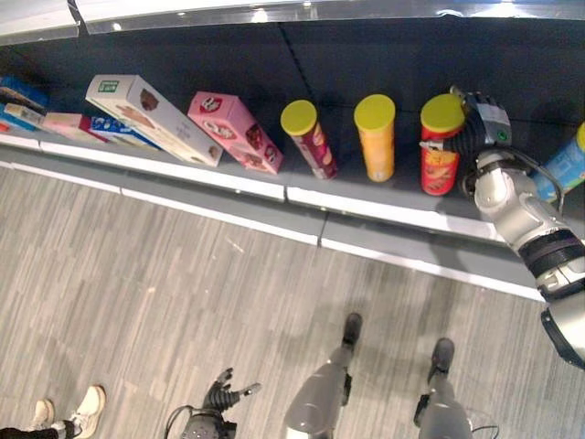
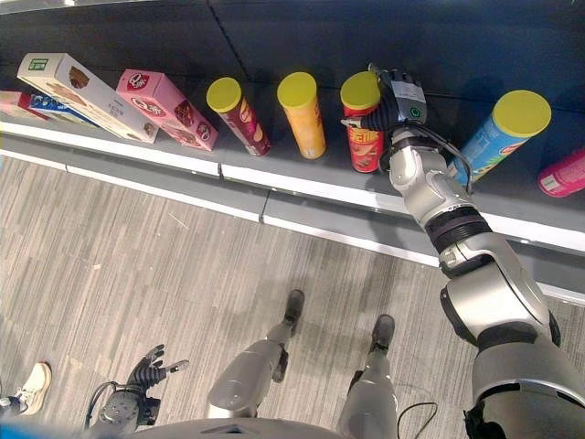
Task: Put the goods on the table back onto the shelves and tidy them up.
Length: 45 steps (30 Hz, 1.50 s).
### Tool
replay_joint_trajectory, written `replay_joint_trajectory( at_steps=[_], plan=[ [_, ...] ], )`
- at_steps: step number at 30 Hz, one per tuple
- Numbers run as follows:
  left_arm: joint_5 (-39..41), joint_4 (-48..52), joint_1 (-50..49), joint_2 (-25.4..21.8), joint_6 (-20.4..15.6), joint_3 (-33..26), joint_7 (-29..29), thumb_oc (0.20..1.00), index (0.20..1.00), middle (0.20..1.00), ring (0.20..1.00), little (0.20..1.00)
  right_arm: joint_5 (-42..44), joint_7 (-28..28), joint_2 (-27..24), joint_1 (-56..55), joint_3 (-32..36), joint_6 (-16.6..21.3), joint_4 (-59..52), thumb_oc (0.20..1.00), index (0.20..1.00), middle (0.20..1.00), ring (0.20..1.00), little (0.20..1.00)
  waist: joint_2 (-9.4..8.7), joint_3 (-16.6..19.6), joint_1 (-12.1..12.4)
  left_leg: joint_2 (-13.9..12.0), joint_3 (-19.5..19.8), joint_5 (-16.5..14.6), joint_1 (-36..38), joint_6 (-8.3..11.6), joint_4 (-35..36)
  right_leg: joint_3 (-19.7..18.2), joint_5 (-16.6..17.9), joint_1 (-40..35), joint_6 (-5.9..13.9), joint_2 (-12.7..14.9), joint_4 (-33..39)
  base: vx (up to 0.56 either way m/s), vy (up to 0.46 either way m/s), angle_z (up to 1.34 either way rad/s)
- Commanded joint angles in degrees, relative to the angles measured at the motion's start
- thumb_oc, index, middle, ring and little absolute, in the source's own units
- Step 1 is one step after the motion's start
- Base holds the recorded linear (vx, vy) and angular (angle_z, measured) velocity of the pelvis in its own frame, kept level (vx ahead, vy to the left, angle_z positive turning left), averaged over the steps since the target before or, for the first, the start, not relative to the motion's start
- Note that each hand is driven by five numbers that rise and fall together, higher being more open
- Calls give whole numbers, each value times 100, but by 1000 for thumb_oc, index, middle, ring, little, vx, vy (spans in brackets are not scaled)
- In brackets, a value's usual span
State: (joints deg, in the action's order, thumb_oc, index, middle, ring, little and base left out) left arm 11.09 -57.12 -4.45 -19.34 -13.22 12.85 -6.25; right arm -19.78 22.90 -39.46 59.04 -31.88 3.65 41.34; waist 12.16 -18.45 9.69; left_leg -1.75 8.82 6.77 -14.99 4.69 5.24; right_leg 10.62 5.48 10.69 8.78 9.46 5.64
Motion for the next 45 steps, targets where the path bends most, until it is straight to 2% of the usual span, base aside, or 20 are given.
replay_joint_trajectory(
  at_steps=[1,23,24,25,26,39,45],
  plan=[
    [207,-309,304,-319,-14,296,-121,1000,1000,1000,1000,1000,90,310,-53,590,-141,131,-8,200,200,200,200,200,-317,228,98,-11,-24,-408,-23,198,-24,-326,-258,187,351,354,-196,0,0,0],
    [222,-74,292,-317,-37,440,-161,1000,1000,1000,1000,1000,160,359,-10,539,-215,100,342,200,200,200,200,200,-241,154,109,13,-31,-375,-76,199,-24,-336,-257,246,352,355,-215,0,0,0],
    [224,-69,282,-313,-36,433,-167,1000,1000,1000,1000,1000,171,365,-2,511,-198,98,350,351,351,351,351,351,-242,158,104,8,-33,-379,-74,197,-24,-334,-262,240,350,356,-213,0,0,0],
    [224,-54,280,-313,-36,439,-161,1000,1000,1000,1000,1000,179,378,3,503,-186,97,350,950,950,950,950,950,-241,161,101,3,-33,-376,-68,196,-24,-327,-264,235,352,359,-215,0,0,0],
    [224,-54,279,-313,-36,440,-161,1000,1000,1000,1000,1000,179,378,3,502,-186,97,349,1000,1000,1000,1000,1000,-241,160,101,3,-32,-376,-68,196,-24,-327,-265,234,352,358,-215,0,0,0],
    [145,-45,302,-273,1,428,-211,1000,1000,1000,1000,1000,109,477,61,209,8,93,125,1000,1000,1000,1000,1000,-288,173,37,-15,-66,-412,8,191,-24,-327,-281,179,355,357,-205,0,0,0],
    [113,-100,329,-237,69,358,-218,1000,1000,1000,1000,1000,-29,528,11,-134,233,109,-493,1000,1000,1000,1000,1000,-378,213,-29,-43,-81,-443,63,187,-30,-318,-299,105,365,352,-192,0,0,0]
  ],
)
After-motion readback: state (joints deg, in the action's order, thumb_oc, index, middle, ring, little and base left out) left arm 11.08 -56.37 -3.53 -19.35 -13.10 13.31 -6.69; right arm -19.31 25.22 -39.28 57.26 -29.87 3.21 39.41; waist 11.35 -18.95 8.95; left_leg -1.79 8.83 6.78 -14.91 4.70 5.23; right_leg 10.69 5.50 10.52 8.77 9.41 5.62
